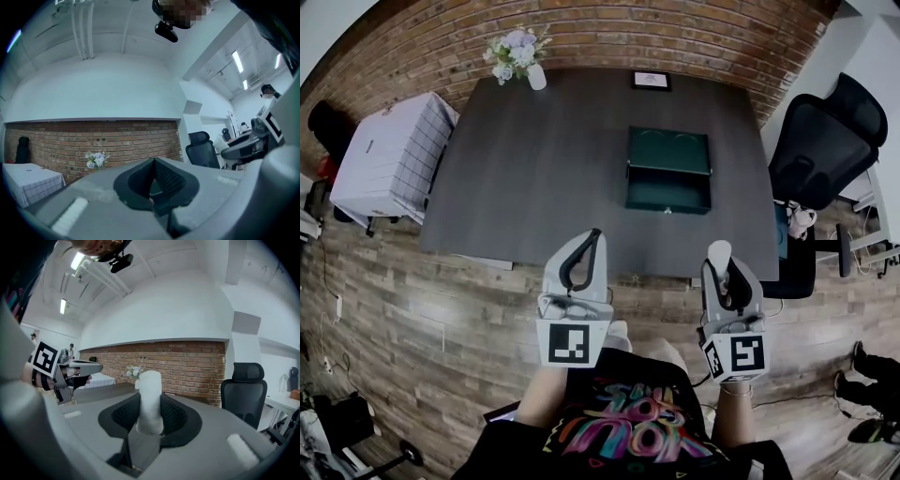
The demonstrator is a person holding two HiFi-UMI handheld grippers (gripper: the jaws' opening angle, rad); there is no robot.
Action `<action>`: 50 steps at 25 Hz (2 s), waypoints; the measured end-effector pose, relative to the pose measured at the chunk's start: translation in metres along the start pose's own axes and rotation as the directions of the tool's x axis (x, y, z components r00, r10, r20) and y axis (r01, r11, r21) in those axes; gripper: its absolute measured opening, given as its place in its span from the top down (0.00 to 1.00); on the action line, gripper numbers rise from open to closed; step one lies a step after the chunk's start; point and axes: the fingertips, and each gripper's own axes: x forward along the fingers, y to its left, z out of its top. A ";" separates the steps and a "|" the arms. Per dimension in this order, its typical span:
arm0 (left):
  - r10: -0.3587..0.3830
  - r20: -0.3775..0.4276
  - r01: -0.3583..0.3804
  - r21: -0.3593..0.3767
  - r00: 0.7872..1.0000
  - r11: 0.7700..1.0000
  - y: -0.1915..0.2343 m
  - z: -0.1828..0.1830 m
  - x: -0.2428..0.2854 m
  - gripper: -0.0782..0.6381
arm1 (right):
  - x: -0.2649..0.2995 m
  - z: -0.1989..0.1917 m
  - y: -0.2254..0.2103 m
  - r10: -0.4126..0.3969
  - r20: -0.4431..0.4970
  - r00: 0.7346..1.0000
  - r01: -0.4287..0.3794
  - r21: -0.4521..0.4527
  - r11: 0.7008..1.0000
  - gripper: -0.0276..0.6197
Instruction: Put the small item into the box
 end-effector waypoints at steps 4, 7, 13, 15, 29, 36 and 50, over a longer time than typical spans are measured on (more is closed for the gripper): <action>0.009 -0.018 -0.010 -0.018 1.000 1.000 0.010 -0.008 0.019 0.89 | 0.016 -0.002 -0.009 -0.005 -0.015 1.000 0.005 0.004 1.000 0.75; 0.004 -0.041 -0.004 0.001 0.999 1.000 0.011 -0.015 0.036 0.89 | 0.030 -0.005 -0.023 -0.007 -0.027 1.000 0.008 0.005 1.000 0.75; 0.031 -0.052 -0.032 -0.019 0.998 0.999 0.016 -0.022 0.076 0.89 | 0.067 -0.009 -0.049 0.009 -0.035 0.999 -0.009 0.000 1.000 0.75; 0.045 -0.048 -0.045 -0.014 0.998 0.999 0.020 -0.021 0.094 0.89 | 0.082 -0.008 -0.058 0.020 -0.035 0.999 -0.020 0.000 1.000 0.75; 0.137 -0.026 -0.137 -0.001 0.990 0.991 0.034 -0.007 0.194 0.89 | 0.179 0.007 -0.119 0.122 -0.026 0.992 -0.122 -0.004 0.992 0.75; 0.177 -0.040 -0.177 0.006 0.983 0.984 0.041 -0.009 0.219 0.89 | 0.214 0.009 -0.130 0.178 -0.032 0.984 -0.178 -0.014 0.984 0.75; 0.116 -0.049 -0.116 -0.004 0.992 0.993 0.061 -0.013 0.254 0.89 | 0.250 0.010 -0.126 0.157 -0.060 0.986 -0.157 0.003 0.988 0.75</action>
